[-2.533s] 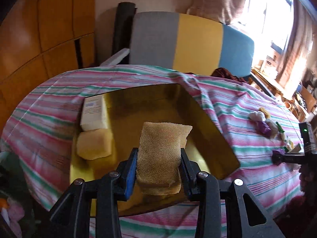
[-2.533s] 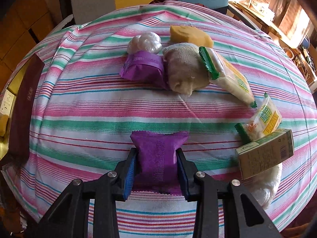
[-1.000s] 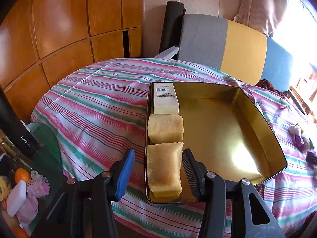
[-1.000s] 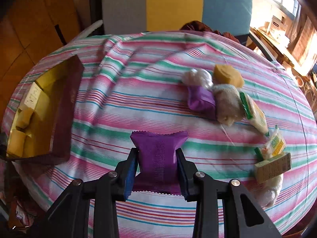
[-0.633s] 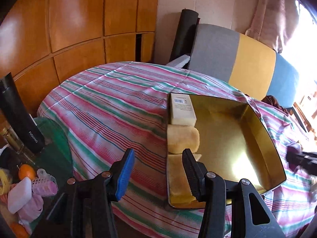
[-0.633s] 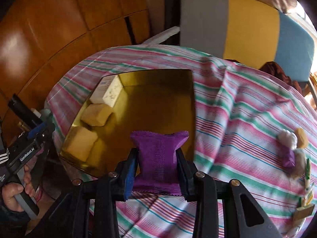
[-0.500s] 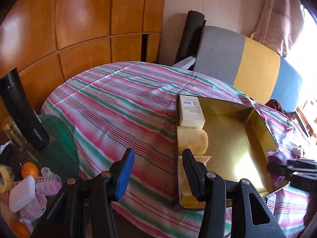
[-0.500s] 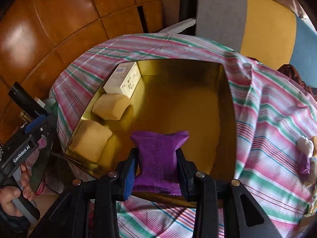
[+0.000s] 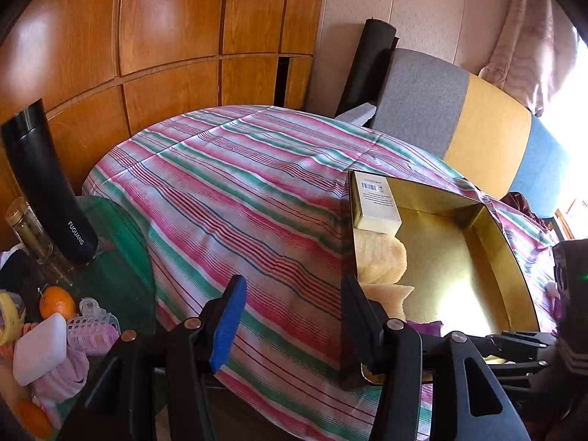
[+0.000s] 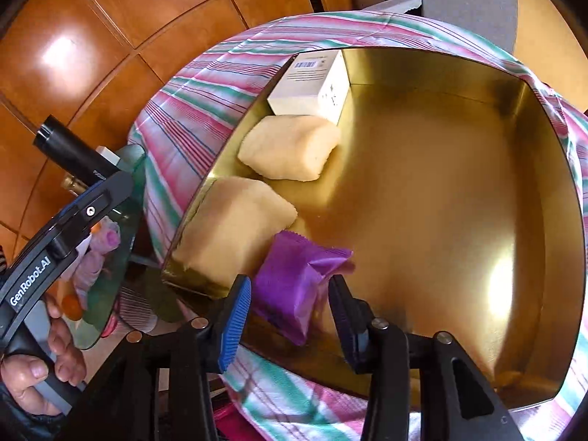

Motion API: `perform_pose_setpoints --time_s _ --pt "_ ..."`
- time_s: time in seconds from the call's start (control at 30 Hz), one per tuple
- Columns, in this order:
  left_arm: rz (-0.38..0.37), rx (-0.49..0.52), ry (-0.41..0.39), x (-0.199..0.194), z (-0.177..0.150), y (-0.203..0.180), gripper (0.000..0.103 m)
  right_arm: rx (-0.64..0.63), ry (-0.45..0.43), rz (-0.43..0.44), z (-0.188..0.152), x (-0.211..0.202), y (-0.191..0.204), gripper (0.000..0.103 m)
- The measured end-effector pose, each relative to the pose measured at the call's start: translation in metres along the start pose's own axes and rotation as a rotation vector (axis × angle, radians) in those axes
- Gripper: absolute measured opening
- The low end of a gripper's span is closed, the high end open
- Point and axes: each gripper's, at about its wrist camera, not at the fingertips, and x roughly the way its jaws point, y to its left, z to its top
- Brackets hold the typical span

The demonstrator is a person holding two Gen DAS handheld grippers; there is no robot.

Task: Organize objects
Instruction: 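Carry the purple snack into the gold tin and release it beside the sponges, then move both grippers over the remaining items on the striped cloth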

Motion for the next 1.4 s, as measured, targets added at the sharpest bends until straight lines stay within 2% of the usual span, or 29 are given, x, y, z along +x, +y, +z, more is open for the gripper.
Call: perform_pose_setpoints --time_s 0.23,0.53,1.03,1.4 --pt "-0.01 0.025 -0.008 -0.005 0.0 -0.009 0.056 0.043 -0.081 -0.009 -0.01 -0.031 -0.01 0.045" --pt "-0.06 0.118 -0.019 -0.017 -0.003 -0.042 0.058 0.105 -0.229 -0.175 -0.031 -0.082 -0.035 0.045" --pt "-0.171 0.282 -0.016 -0.032 -0.014 -0.113 0.061 0.348 -0.369 -0.344 -0.089 -0.182 -0.138 0.045" --pt "-0.251 0.396 -0.002 -0.037 -0.023 -0.164 0.062 0.597 -0.477 -0.516 -0.156 -0.264 -0.226 0.045"
